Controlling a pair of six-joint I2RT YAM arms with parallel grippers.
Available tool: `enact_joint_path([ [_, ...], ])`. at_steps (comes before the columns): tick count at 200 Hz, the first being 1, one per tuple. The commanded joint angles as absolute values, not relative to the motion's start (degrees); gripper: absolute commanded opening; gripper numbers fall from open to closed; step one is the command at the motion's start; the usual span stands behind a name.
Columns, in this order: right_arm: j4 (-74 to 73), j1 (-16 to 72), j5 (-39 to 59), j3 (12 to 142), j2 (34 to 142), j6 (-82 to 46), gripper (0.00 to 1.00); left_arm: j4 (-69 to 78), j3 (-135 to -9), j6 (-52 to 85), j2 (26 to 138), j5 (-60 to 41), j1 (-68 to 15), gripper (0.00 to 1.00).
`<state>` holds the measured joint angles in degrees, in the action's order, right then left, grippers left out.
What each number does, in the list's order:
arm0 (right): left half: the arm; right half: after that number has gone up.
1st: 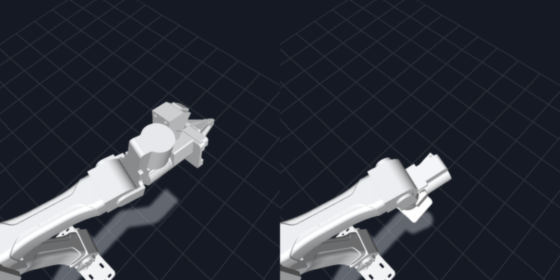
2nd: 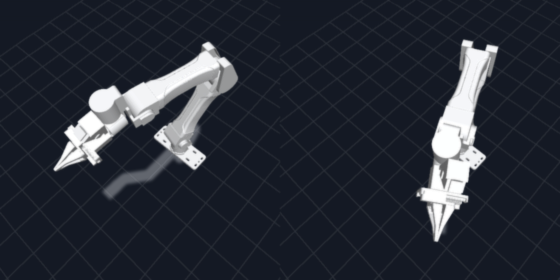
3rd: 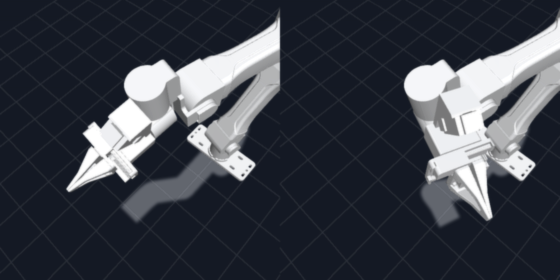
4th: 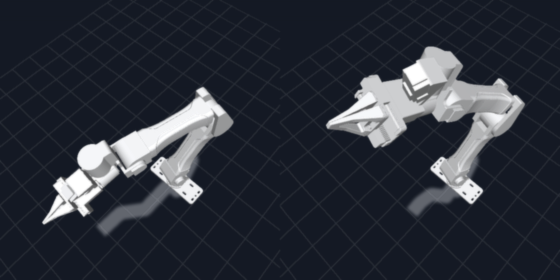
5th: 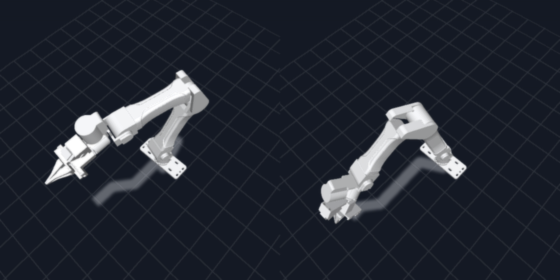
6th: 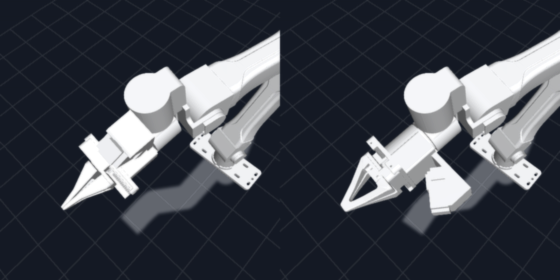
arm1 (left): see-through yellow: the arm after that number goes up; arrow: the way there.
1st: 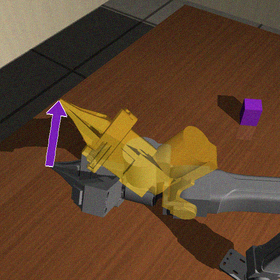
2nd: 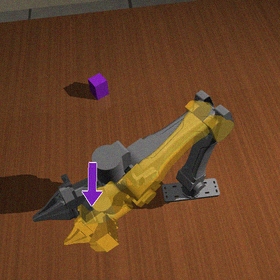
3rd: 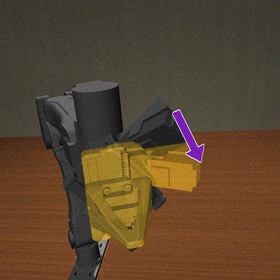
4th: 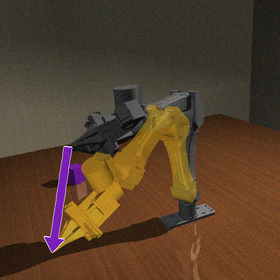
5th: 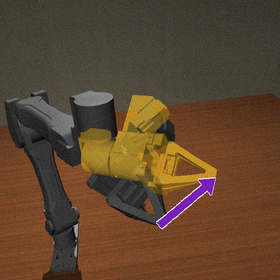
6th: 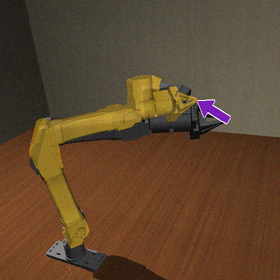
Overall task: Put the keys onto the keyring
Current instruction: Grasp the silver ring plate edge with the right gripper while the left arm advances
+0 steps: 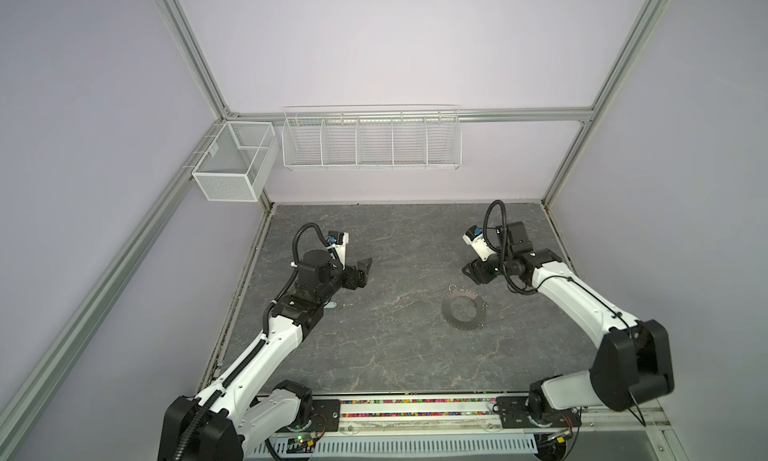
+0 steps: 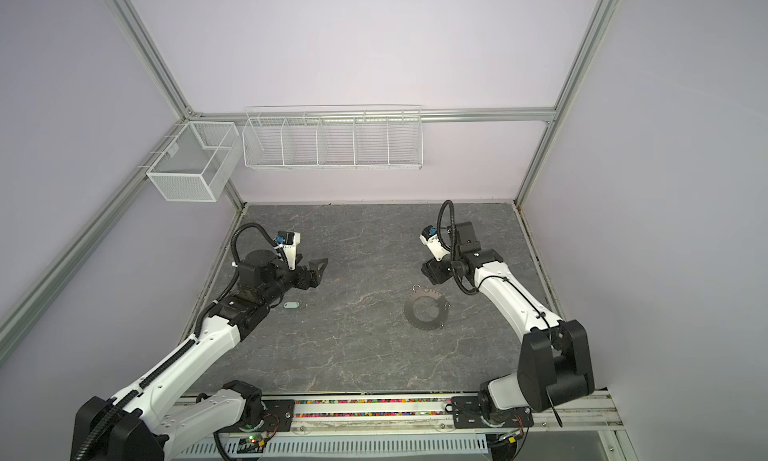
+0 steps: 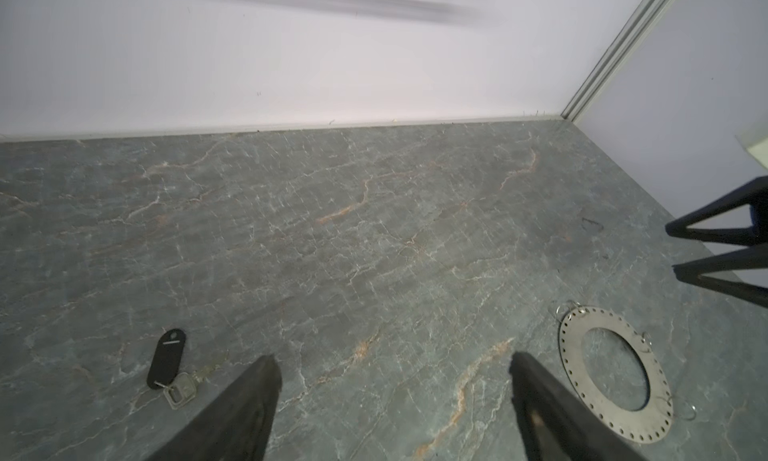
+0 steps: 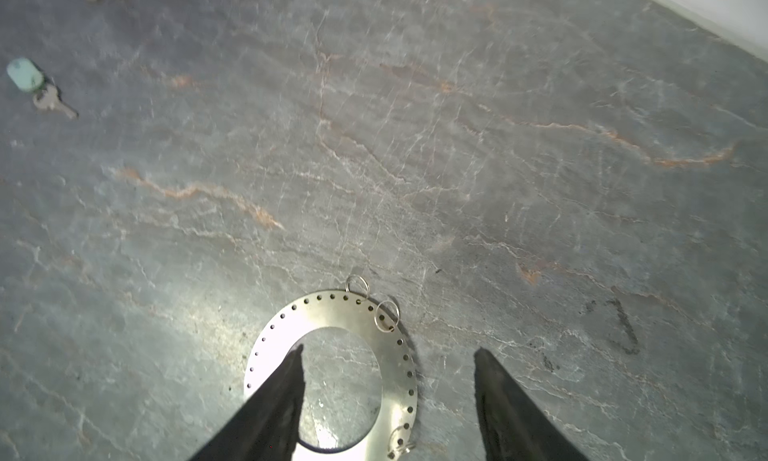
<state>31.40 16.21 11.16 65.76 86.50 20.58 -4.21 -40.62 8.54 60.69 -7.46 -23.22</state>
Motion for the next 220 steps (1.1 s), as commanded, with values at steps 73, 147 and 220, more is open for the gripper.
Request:
enact_joint_path([
  [73,46.1,16.7,15.5,77.9,104.0,34.8,0.46,-9.9,-45.2,8.7,66.7,-12.9,-23.6,0.8],
  [147,46.5,18.7,14.7,81.1,111.7,35.4,0.4,-10.2,-47.6,8.4,70.3,-11.7,-25.6,0.8],
  [220,45.9,19.0,12.9,81.8,113.6,37.4,0.37,-10.8,-49.5,7.8,72.7,-10.1,-27.6,0.8],
])
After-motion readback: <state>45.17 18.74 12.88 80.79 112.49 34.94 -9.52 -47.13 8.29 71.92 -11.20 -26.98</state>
